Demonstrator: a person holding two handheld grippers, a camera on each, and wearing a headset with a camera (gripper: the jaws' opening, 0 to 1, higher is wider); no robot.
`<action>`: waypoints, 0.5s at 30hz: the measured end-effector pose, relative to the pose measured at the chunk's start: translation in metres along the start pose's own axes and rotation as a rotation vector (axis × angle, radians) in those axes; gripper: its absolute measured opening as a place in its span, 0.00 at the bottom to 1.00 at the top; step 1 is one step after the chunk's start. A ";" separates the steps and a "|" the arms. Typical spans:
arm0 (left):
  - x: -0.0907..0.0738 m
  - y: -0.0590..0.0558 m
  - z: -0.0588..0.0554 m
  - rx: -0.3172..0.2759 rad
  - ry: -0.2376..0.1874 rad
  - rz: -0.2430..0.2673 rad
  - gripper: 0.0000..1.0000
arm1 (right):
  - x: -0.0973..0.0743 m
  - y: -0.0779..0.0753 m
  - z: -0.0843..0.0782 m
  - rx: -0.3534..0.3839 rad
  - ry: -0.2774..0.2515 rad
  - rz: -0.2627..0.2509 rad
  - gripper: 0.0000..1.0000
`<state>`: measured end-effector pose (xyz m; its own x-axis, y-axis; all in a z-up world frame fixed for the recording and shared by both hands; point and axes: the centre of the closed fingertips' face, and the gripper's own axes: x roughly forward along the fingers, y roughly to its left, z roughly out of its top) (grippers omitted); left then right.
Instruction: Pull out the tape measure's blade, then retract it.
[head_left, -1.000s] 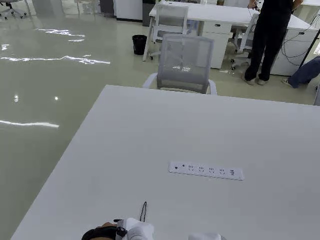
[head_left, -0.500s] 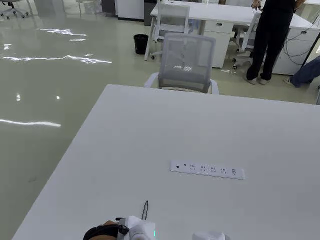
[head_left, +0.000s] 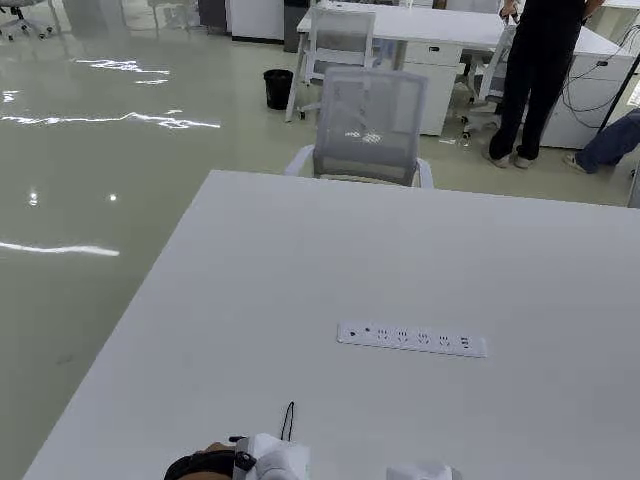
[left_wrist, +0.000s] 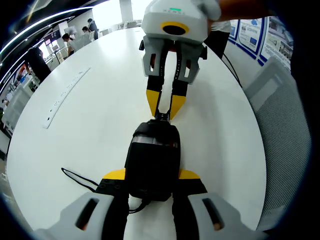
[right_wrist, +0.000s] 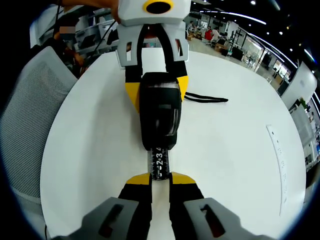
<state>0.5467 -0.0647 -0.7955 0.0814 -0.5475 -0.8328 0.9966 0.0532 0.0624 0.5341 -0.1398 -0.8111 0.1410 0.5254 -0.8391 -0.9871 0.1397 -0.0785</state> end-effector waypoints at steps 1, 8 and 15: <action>0.000 0.000 0.000 -0.001 0.000 0.000 0.29 | -0.001 0.000 -0.001 0.000 0.001 0.000 0.10; 0.001 0.001 0.000 0.005 0.003 0.002 0.29 | -0.003 0.000 -0.005 0.003 0.005 0.001 0.10; 0.001 0.001 0.000 0.001 0.003 -0.001 0.29 | -0.005 -0.001 -0.010 -0.001 0.015 -0.002 0.10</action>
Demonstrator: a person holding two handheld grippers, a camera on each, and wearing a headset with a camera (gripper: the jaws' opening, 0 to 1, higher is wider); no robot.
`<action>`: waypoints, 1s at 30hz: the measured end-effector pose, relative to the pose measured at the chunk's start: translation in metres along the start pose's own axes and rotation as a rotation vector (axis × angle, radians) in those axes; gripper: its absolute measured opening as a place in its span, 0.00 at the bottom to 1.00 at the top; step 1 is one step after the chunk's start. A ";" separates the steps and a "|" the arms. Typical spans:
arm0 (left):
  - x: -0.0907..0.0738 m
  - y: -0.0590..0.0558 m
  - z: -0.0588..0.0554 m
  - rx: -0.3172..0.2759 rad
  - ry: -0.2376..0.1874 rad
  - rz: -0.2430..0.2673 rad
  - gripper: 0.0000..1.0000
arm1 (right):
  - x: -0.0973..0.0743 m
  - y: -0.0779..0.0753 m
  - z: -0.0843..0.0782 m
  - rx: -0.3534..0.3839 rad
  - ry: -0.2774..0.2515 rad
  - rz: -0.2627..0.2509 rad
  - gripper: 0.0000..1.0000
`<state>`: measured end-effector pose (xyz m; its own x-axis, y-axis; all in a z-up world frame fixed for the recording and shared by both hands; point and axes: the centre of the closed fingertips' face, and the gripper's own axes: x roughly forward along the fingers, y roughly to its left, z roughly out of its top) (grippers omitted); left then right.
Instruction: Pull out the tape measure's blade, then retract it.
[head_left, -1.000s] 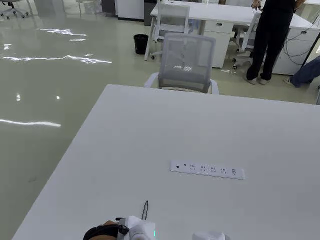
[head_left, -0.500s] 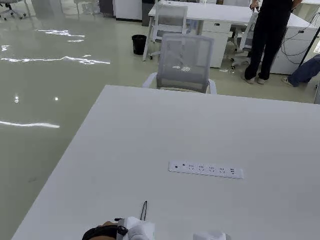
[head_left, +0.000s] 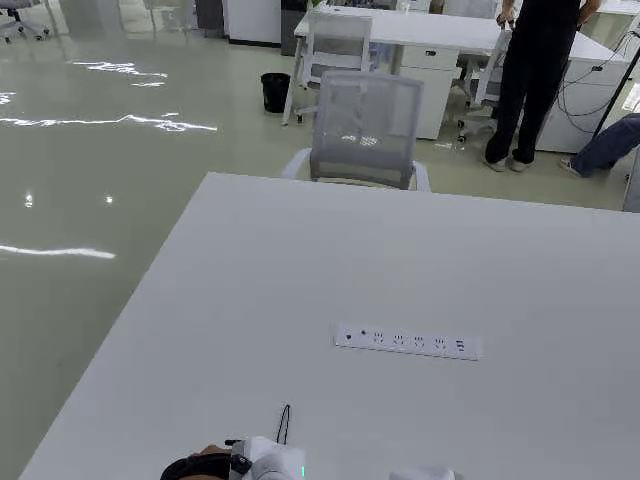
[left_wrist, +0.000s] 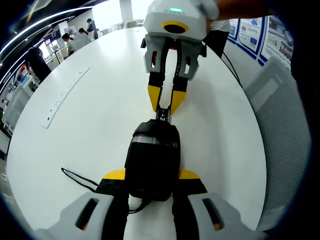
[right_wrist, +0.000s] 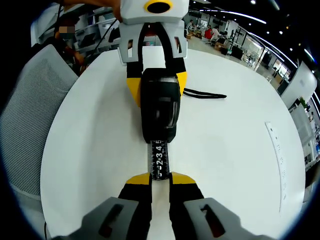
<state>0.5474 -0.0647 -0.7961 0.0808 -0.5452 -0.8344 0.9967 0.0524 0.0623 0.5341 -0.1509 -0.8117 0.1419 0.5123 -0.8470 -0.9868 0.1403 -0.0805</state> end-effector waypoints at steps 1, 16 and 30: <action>0.000 0.000 0.000 0.001 0.001 -0.001 0.29 | 0.000 0.000 -0.001 0.000 0.002 0.001 0.10; 0.001 0.000 0.000 -0.002 0.005 -0.004 0.29 | -0.005 0.001 -0.011 0.006 0.013 0.006 0.10; 0.002 0.000 0.000 0.000 0.001 -0.005 0.29 | -0.011 0.001 -0.016 0.012 0.019 0.006 0.10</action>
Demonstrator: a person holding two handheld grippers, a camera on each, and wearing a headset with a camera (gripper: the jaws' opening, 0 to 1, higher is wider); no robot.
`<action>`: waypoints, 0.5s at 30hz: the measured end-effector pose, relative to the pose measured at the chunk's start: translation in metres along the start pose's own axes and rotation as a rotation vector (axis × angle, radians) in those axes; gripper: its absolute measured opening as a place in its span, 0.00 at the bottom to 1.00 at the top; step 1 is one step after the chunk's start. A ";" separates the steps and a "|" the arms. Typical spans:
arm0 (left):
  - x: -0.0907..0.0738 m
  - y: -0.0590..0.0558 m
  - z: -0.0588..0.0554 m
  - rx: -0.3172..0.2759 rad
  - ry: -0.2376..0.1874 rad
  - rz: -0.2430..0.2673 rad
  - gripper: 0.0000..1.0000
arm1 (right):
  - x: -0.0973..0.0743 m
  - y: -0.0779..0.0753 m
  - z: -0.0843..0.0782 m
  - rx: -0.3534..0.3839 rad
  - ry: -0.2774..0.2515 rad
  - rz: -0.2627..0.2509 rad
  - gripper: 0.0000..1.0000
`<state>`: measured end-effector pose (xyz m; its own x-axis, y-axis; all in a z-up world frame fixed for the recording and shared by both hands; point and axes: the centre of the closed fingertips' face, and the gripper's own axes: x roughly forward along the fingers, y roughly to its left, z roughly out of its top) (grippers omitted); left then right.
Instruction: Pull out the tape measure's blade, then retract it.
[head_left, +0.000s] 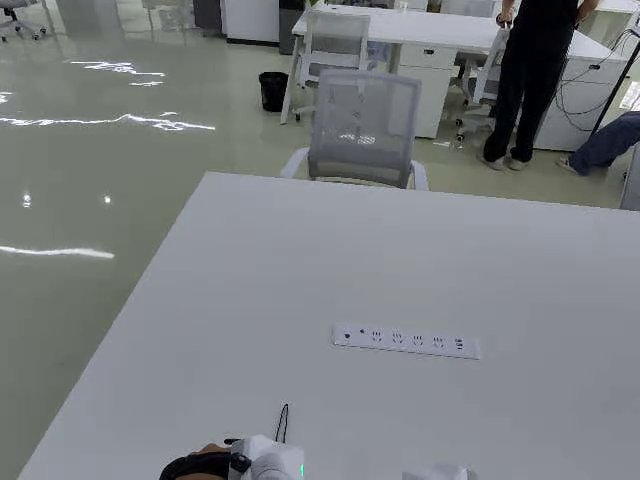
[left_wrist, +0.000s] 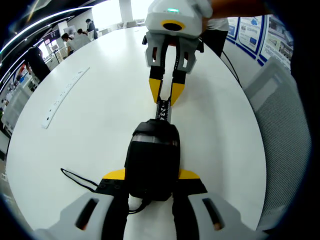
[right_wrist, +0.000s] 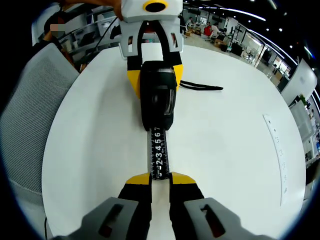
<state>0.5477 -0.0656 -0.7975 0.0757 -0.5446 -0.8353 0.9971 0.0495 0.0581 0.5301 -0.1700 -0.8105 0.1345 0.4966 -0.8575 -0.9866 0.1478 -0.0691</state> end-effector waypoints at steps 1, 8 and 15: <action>0.000 0.000 0.000 0.001 0.000 0.000 0.29 | -0.001 0.000 0.000 0.000 -0.001 -0.001 0.10; 0.000 0.000 0.000 0.003 -0.004 0.001 0.29 | -0.003 0.000 -0.007 0.006 0.000 -0.007 0.10; 0.001 0.000 0.000 0.005 0.000 0.002 0.29 | -0.005 0.000 -0.011 0.008 0.003 -0.008 0.10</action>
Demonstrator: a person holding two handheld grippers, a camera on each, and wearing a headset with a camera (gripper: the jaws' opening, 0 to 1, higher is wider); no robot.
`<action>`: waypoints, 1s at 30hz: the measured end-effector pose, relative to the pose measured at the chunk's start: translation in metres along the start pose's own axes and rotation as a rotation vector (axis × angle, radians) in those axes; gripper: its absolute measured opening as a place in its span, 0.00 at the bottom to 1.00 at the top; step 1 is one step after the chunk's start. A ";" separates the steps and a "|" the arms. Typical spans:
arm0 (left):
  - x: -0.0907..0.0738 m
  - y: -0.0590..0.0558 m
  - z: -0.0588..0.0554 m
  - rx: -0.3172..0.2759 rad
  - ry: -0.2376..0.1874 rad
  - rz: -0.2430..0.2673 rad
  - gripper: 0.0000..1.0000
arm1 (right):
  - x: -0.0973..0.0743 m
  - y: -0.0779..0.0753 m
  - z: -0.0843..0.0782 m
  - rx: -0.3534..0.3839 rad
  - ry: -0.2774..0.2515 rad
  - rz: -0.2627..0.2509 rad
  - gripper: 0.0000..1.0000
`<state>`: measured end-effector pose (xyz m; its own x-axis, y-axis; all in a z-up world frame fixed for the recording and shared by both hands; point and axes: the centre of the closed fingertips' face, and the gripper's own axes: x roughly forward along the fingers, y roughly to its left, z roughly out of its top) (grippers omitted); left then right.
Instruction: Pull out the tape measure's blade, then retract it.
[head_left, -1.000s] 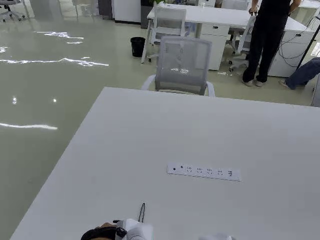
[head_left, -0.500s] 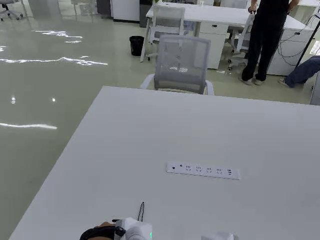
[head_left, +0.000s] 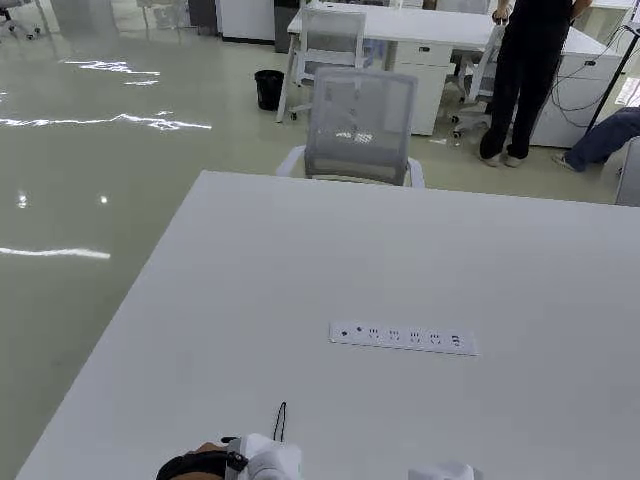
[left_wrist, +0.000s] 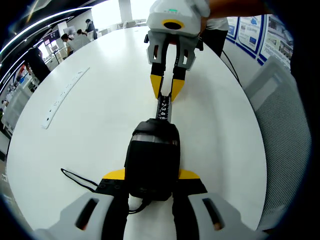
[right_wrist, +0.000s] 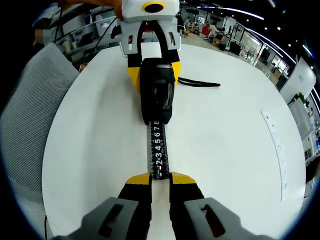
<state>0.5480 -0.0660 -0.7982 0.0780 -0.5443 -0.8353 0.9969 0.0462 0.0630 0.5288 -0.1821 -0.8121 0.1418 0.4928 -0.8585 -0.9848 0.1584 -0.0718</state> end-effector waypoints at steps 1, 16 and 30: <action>0.000 0.000 0.000 -0.001 0.000 0.000 0.29 | 0.000 0.000 -0.001 0.000 0.001 -0.001 0.10; 0.001 0.000 -0.001 0.000 0.003 0.002 0.29 | -0.008 -0.001 -0.013 0.010 0.014 -0.004 0.10; -0.001 0.000 0.000 -0.002 0.005 0.002 0.29 | -0.010 -0.003 -0.021 0.018 0.024 -0.007 0.10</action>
<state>0.5480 -0.0655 -0.7977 0.0799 -0.5400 -0.8379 0.9968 0.0487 0.0637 0.5283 -0.2053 -0.8141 0.1457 0.4708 -0.8701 -0.9819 0.1767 -0.0688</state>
